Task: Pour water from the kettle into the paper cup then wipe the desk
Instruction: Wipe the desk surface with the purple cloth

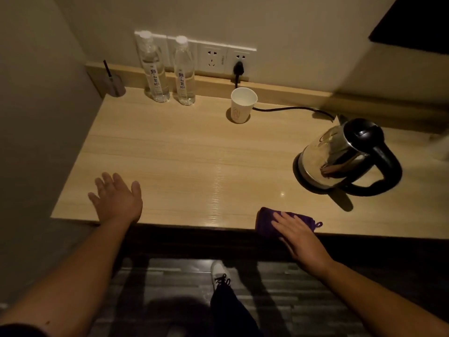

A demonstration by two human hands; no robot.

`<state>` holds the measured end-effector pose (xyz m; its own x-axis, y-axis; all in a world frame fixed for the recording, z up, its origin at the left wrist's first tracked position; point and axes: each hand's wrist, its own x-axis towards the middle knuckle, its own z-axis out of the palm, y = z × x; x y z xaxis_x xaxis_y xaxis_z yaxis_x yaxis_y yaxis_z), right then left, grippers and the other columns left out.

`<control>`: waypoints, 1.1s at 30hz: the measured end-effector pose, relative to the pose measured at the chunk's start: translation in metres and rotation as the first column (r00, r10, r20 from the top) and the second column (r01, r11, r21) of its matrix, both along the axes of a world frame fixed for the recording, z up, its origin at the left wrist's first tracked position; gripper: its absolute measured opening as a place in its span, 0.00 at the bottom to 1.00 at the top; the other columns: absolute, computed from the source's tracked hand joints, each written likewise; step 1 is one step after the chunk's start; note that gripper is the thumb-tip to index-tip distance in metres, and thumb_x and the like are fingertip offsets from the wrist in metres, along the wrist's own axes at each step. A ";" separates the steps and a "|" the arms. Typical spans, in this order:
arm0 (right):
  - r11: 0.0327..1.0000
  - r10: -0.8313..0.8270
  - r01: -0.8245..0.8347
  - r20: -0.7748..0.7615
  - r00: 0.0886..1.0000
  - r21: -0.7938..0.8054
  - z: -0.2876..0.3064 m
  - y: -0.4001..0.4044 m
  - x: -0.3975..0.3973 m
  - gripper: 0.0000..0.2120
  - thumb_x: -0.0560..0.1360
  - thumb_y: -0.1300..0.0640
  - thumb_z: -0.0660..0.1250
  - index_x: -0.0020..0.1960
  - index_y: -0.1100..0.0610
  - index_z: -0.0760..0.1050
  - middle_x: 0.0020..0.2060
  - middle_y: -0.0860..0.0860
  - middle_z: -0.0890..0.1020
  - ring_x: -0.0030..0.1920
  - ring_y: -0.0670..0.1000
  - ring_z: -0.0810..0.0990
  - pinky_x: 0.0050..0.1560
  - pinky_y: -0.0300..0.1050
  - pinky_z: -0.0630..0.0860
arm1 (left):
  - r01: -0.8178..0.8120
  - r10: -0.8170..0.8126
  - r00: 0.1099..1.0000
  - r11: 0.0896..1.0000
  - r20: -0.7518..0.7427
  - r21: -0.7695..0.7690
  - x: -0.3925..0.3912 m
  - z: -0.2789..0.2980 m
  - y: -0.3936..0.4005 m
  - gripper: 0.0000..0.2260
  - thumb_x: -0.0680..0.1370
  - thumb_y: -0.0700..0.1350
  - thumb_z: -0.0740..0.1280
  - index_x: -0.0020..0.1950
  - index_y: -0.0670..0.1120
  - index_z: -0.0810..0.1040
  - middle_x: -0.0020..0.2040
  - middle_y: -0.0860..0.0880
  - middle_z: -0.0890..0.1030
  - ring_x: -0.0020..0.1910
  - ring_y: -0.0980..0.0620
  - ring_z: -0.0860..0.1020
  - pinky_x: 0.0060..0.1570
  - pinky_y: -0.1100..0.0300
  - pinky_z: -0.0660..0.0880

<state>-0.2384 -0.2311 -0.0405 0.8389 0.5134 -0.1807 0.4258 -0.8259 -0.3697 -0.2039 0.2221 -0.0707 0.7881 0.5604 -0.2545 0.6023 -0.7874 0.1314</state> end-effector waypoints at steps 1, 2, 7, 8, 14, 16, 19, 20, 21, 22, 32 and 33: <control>0.999 -0.042 0.042 -0.029 0.999 0.019 0.003 0.000 -0.009 0.21 0.79 0.57 0.63 0.71 0.51 0.67 0.71 0.47 0.65 0.73 0.47 0.60 0.72 0.43 0.50 | 0.021 -0.021 1.000 0.999 -0.020 -0.032 -0.002 0.006 0.004 0.31 0.81 0.58 0.45 0.78 0.40 0.50 0.79 0.41 0.48 0.77 0.42 0.46 0.73 0.41 0.45; 0.994 -0.089 0.093 -0.071 0.993 0.057 0.008 0.002 -0.018 0.20 0.79 0.56 0.62 0.71 0.50 0.67 0.71 0.46 0.67 0.72 0.46 0.62 0.71 0.40 0.52 | 0.040 -0.042 0.999 0.996 -0.028 -0.075 -0.006 0.012 0.007 0.30 0.82 0.58 0.45 0.78 0.40 0.51 0.79 0.41 0.48 0.77 0.42 0.46 0.73 0.42 0.46; 0.866 -0.200 0.424 -0.593 0.780 0.266 0.061 0.039 -0.032 0.13 0.80 0.47 0.58 0.61 0.37 0.74 0.55 0.40 0.81 0.57 0.42 0.78 0.59 0.43 0.72 | 0.274 -0.276 0.961 0.917 0.037 -0.290 -0.038 0.061 -0.023 0.29 0.82 0.57 0.53 0.78 0.43 0.53 0.79 0.43 0.52 0.77 0.45 0.51 0.74 0.47 0.51; 0.860 -0.165 0.431 -0.650 0.742 0.273 0.071 0.050 -0.030 0.12 0.80 0.46 0.58 0.60 0.38 0.76 0.54 0.41 0.82 0.55 0.43 0.79 0.58 0.46 0.73 | 0.351 -0.347 0.935 0.868 0.077 -0.350 -0.045 0.073 -0.035 0.29 0.82 0.57 0.55 0.78 0.44 0.53 0.79 0.45 0.53 0.77 0.46 0.52 0.74 0.49 0.52; 0.894 0.035 0.303 -0.726 0.687 0.330 0.116 0.121 -0.006 0.13 0.80 0.46 0.59 0.60 0.43 0.77 0.52 0.47 0.83 0.52 0.49 0.82 0.57 0.51 0.76 | 0.674 -0.676 0.702 0.530 0.224 -0.515 -0.058 0.133 -0.077 0.39 0.74 0.62 0.67 0.78 0.58 0.49 0.79 0.55 0.55 0.75 0.55 0.57 0.67 0.63 0.56; 0.908 0.089 0.225 -0.688 0.720 0.353 0.120 0.138 0.003 0.13 0.80 0.49 0.59 0.63 0.45 0.76 0.53 0.47 0.83 0.52 0.48 0.82 0.56 0.50 0.76 | 0.694 -0.719 0.664 0.489 0.207 -0.528 -0.053 0.143 -0.078 0.39 0.74 0.58 0.70 0.78 0.58 0.51 0.77 0.54 0.60 0.73 0.54 0.62 0.67 0.61 0.60; 0.921 0.157 0.104 -0.601 0.783 0.376 0.121 0.156 0.018 0.13 0.80 0.52 0.61 0.63 0.47 0.76 0.52 0.45 0.83 0.51 0.44 0.81 0.54 0.42 0.75 | 0.743 -0.762 0.621 0.499 0.182 -0.446 -0.038 0.149 -0.071 0.25 0.76 0.51 0.69 0.72 0.53 0.68 0.68 0.52 0.75 0.65 0.50 0.72 0.62 0.56 0.69; 0.922 0.170 0.076 -0.574 0.801 0.379 0.121 0.159 0.024 0.14 0.79 0.52 0.62 0.63 0.47 0.76 0.52 0.44 0.82 0.51 0.43 0.80 0.53 0.40 0.75 | 0.756 -0.773 0.608 0.493 0.183 -0.430 -0.032 0.150 -0.067 0.18 0.76 0.50 0.68 0.66 0.51 0.73 0.62 0.51 0.78 0.60 0.50 0.75 0.58 0.55 0.71; 0.928 0.175 0.049 -0.551 0.816 0.368 0.119 0.160 0.032 0.15 0.78 0.51 0.64 0.63 0.47 0.75 0.53 0.44 0.82 0.51 0.42 0.80 0.53 0.40 0.75 | 0.760 -0.777 0.603 0.491 0.180 -0.427 -0.026 0.150 -0.062 0.13 0.77 0.49 0.68 0.61 0.50 0.77 0.57 0.51 0.80 0.55 0.50 0.76 0.55 0.54 0.72; 0.940 0.173 0.022 -0.532 0.829 0.340 0.117 0.160 0.040 0.16 0.76 0.51 0.66 0.64 0.46 0.75 0.54 0.44 0.81 0.52 0.42 0.79 0.54 0.40 0.75 | 0.761 -0.781 0.600 0.491 0.172 -0.424 -0.020 0.149 -0.056 0.10 0.77 0.49 0.68 0.58 0.50 0.78 0.53 0.51 0.80 0.52 0.51 0.76 0.52 0.53 0.73; 0.975 0.218 -0.220 0.235 0.947 -0.015 0.082 0.169 0.114 0.10 0.73 0.58 0.68 0.54 0.54 0.77 0.46 0.52 0.78 0.45 0.53 0.75 0.38 0.46 0.72 | 0.819 -0.801 0.547 0.573 0.241 0.045 0.036 0.114 -0.036 0.11 0.73 0.44 0.68 0.54 0.53 0.78 0.51 0.52 0.81 0.48 0.50 0.77 0.48 0.56 0.72; 0.978 0.210 -0.206 0.280 0.937 -0.041 0.072 0.173 0.112 0.11 0.71 0.59 0.69 0.53 0.55 0.77 0.46 0.53 0.78 0.45 0.54 0.76 0.38 0.46 0.71 | 0.808 -0.799 0.552 0.583 0.238 0.084 0.037 0.106 -0.037 0.12 0.72 0.42 0.69 0.54 0.52 0.78 0.52 0.51 0.82 0.50 0.49 0.78 0.53 0.54 0.74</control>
<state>-0.1268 -0.0582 0.0317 0.7310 0.6812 0.0407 0.6738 -0.7111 -0.2010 -0.1665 0.1853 0.0355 0.9404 -0.3399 -0.0112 -0.3306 -0.9214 0.2045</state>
